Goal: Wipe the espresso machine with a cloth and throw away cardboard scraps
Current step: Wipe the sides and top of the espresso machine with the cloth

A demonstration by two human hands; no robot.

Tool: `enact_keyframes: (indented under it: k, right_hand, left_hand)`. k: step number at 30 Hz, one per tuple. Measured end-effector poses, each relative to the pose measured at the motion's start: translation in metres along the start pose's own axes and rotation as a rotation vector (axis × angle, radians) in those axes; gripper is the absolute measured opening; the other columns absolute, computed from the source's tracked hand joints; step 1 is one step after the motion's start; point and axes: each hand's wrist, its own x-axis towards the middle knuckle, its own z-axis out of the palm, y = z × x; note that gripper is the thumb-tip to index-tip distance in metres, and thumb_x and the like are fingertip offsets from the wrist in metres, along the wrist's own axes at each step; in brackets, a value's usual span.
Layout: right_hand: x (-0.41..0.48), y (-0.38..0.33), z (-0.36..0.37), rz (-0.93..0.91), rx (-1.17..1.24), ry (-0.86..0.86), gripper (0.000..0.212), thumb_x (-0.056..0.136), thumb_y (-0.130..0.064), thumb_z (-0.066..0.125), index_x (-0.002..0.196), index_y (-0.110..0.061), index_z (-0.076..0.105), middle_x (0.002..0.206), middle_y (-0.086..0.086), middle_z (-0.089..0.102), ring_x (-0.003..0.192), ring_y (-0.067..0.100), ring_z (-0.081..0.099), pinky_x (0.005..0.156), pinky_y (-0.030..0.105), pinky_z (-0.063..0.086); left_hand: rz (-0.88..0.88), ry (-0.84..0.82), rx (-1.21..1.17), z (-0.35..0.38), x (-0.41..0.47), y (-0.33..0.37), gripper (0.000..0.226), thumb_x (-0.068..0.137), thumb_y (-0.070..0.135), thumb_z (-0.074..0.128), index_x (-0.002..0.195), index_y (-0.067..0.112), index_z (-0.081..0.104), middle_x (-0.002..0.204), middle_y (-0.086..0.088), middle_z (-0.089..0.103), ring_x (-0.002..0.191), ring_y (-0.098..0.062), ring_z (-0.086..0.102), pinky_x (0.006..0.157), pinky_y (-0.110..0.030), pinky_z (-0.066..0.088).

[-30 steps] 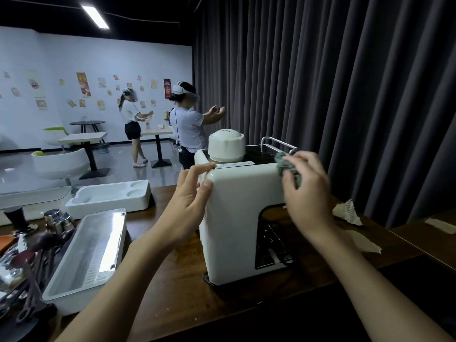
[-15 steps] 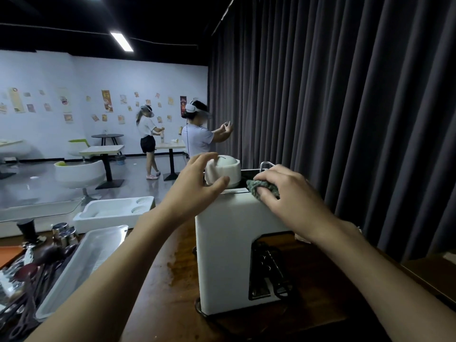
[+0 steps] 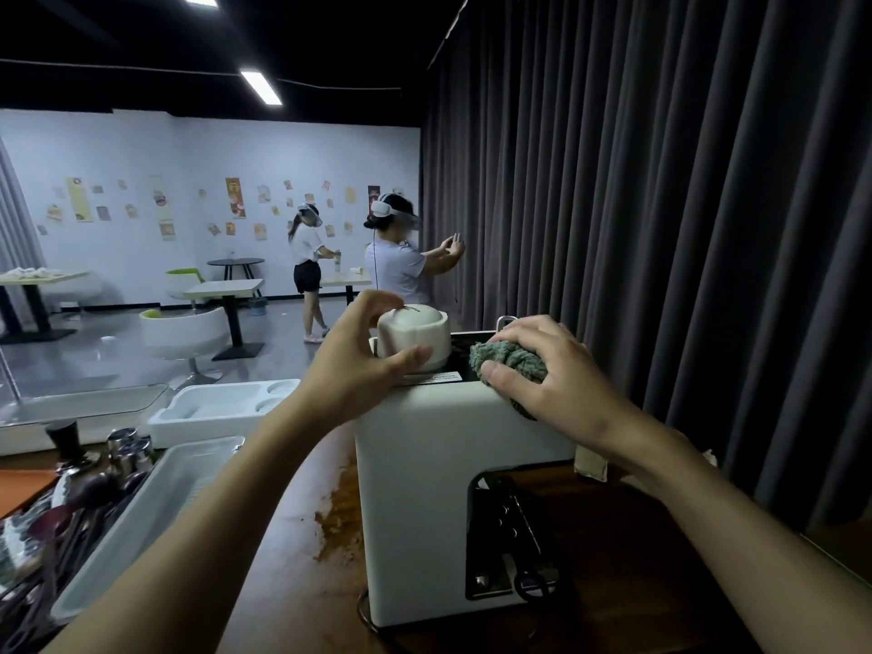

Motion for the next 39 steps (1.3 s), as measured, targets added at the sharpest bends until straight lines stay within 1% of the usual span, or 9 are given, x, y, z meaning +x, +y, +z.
enact_keyframes:
  k: [4,9,12,16,21,25,29,36,39]
  right_hand:
    - [0.003,0.002,0.004,0.001,0.054,0.022,0.047,0.073,-0.061,0.054,0.106,-0.031,0.067,0.108,-0.018,0.06,0.111,0.012,0.047,0.099,0.046,0.038]
    - [0.002,0.006,0.007,-0.011,0.05,0.059,0.053,0.072,-0.065,0.048,0.108,-0.03,0.066,0.107,-0.019,0.059,0.111,0.012,0.046,0.099,0.047,0.038]
    - [0.001,0.006,0.008,-0.015,0.048,0.072,0.055,0.072,-0.066,0.046,0.108,-0.03,0.066,0.108,-0.017,0.058,0.112,0.012,0.046,0.098,0.047,0.039]
    - [0.002,0.007,0.008,-0.023,0.051,0.081,0.057,0.072,-0.066,0.046,0.109,-0.028,0.067,0.106,-0.015,0.058,0.11,0.01,0.046,0.097,0.043,0.04]
    - [0.002,0.009,0.01,-0.029,0.066,0.088,0.057,0.072,-0.066,0.047,0.108,-0.027,0.067,0.106,-0.014,0.059,0.109,0.008,0.046,0.097,0.038,0.04]
    - [0.002,0.011,0.011,-0.029,0.071,0.088,0.057,0.072,-0.065,0.048,0.109,-0.026,0.067,0.106,-0.013,0.059,0.108,0.008,0.046,0.098,0.036,0.039]
    - [0.001,0.011,0.011,-0.024,0.078,0.087,0.057,0.072,-0.065,0.049,0.109,-0.026,0.067,0.106,-0.012,0.058,0.11,0.008,0.045,0.098,0.034,0.039]
    - [0.001,0.008,0.011,-0.014,0.084,0.085,0.047,0.076,-0.058,0.054,0.108,-0.026,0.067,0.105,-0.012,0.058,0.11,0.009,0.046,0.098,0.035,0.039]
    - [0.001,0.008,0.011,-0.016,0.079,0.085,0.046,0.076,-0.057,0.054,0.108,-0.027,0.067,0.104,-0.014,0.057,0.111,0.008,0.046,0.098,0.035,0.039]
  left_hand:
    - [-0.045,-0.013,0.02,0.005,0.001,0.004,0.068,0.08,0.032,0.081,0.137,0.028,0.044,0.134,0.003,0.05,0.121,-0.016,0.052,0.101,-0.033,0.045]
    - [-0.074,-0.019,-0.068,0.008,-0.002,0.002,0.077,0.074,0.034,0.082,0.138,0.03,0.038,0.136,-0.003,0.053,0.108,0.003,0.058,0.085,-0.005,0.042]
    - [-0.091,0.068,-0.018,0.009,-0.006,0.003,0.083,0.069,0.04,0.083,0.135,0.031,0.035,0.133,-0.003,0.045,0.114,-0.01,0.05,0.09,-0.014,0.041]
    - [-0.079,-0.013,-0.127,0.008,-0.009,0.003,0.102,0.076,0.025,0.085,0.152,0.039,0.018,0.134,0.021,0.04,0.106,0.028,0.045,0.089,-0.002,0.039]
    - [-0.112,0.062,-0.101,0.009,-0.011,0.002,0.093,0.064,0.039,0.084,0.137,0.049,0.027,0.139,0.001,0.042,0.129,-0.016,0.046,0.111,-0.043,0.042]
    - [-0.112,0.021,-0.155,0.009,-0.013,0.003,0.096,0.077,0.02,0.085,0.147,0.04,0.023,0.127,0.021,0.045,0.109,0.018,0.051,0.092,-0.015,0.043]
    - [-0.106,0.07,-0.092,0.009,-0.013,0.0,0.089,0.071,0.031,0.086,0.14,0.039,0.029,0.133,0.003,0.045,0.123,-0.011,0.048,0.099,-0.025,0.042]
    - [-0.104,0.052,-0.093,0.009,-0.013,0.0,0.088,0.074,0.028,0.086,0.141,0.035,0.03,0.135,0.002,0.046,0.126,-0.012,0.045,0.093,-0.018,0.037]
    - [-0.1,0.06,-0.08,0.009,-0.013,0.001,0.092,0.074,0.028,0.086,0.145,0.034,0.028,0.147,0.0,0.039,0.13,-0.009,0.04,0.086,-0.001,0.032]
